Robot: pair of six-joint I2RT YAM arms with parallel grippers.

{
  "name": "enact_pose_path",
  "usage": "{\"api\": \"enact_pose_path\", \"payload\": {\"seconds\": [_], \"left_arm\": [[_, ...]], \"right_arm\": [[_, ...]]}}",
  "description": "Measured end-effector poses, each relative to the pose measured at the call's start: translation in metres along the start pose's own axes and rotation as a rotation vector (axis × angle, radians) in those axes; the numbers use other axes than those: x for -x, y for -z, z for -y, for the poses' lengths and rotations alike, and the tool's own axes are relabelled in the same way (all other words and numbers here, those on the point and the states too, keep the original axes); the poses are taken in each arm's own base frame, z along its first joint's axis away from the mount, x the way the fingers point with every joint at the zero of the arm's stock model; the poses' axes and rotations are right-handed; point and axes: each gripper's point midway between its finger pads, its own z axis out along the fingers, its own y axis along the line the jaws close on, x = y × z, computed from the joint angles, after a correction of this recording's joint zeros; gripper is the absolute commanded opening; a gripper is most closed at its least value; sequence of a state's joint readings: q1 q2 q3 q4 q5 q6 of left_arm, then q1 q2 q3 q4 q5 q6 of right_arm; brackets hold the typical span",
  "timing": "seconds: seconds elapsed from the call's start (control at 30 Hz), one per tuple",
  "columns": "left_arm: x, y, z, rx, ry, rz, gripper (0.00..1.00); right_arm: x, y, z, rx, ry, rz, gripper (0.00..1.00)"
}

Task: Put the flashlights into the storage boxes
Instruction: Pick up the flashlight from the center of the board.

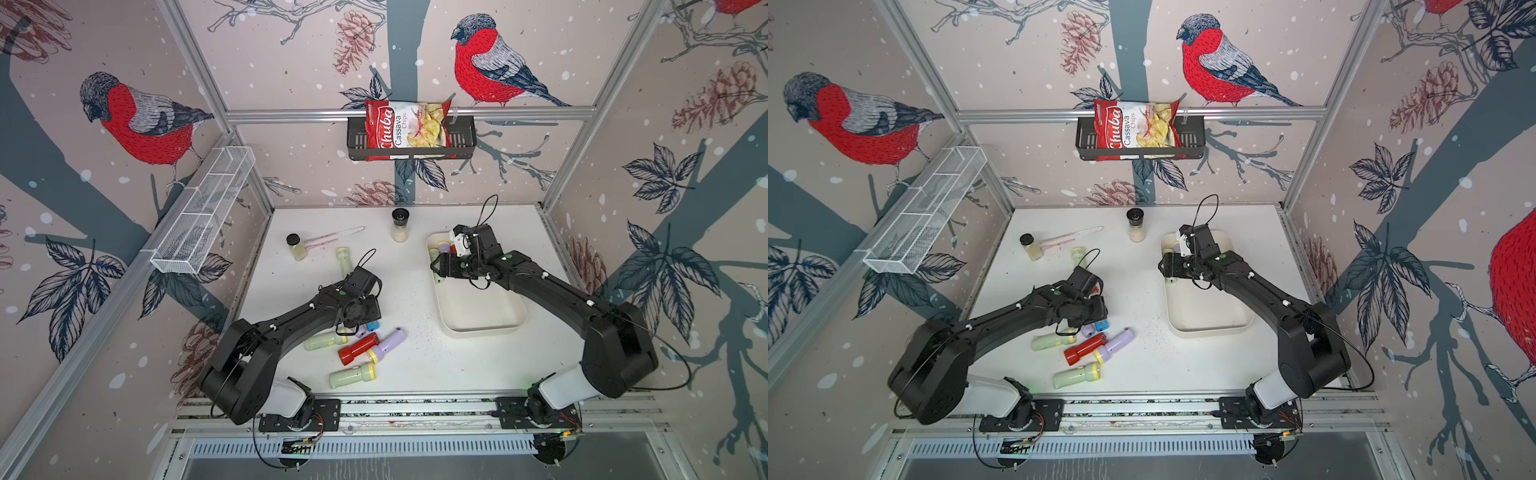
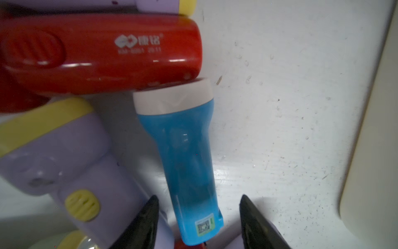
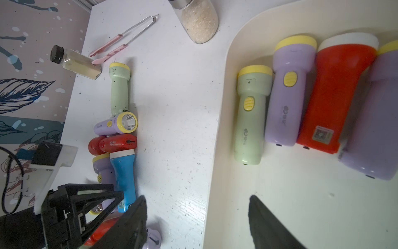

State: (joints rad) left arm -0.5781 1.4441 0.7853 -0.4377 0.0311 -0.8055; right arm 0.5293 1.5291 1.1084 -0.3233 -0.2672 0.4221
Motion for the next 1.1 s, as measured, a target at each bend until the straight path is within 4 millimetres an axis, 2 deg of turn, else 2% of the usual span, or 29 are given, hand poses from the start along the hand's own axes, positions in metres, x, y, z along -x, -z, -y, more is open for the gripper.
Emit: {"api": "enact_pose_path", "payload": {"seconds": [0.17, 0.4, 0.67, 0.97, 1.1], "left_arm": [[0.0, -0.011, 0.0, 0.022, -0.01, -0.021, 0.56], [-0.001, -0.025, 0.006, 0.034, -0.034, -0.041, 0.49], [0.0, -0.026, 0.02, 0.017, -0.069, -0.032, 0.33], [0.026, 0.009, 0.054, -0.138, -0.125, 0.115, 0.22], [0.033, 0.031, 0.073, -0.263, -0.196, 0.201, 0.21]], "right_arm": [[-0.002, -0.004, 0.001, -0.003, -0.001, -0.01, 0.74], [-0.003, -0.005, 0.002, -0.005, -0.002, -0.014, 0.74], [-0.004, 0.001, 0.001, -0.001, 0.003, 0.005, 0.74], [0.008, 0.029, -0.006, 0.027, 0.036, 0.145, 0.73], [0.011, 0.046, -0.017, 0.091, 0.062, 0.224, 0.73]]}}
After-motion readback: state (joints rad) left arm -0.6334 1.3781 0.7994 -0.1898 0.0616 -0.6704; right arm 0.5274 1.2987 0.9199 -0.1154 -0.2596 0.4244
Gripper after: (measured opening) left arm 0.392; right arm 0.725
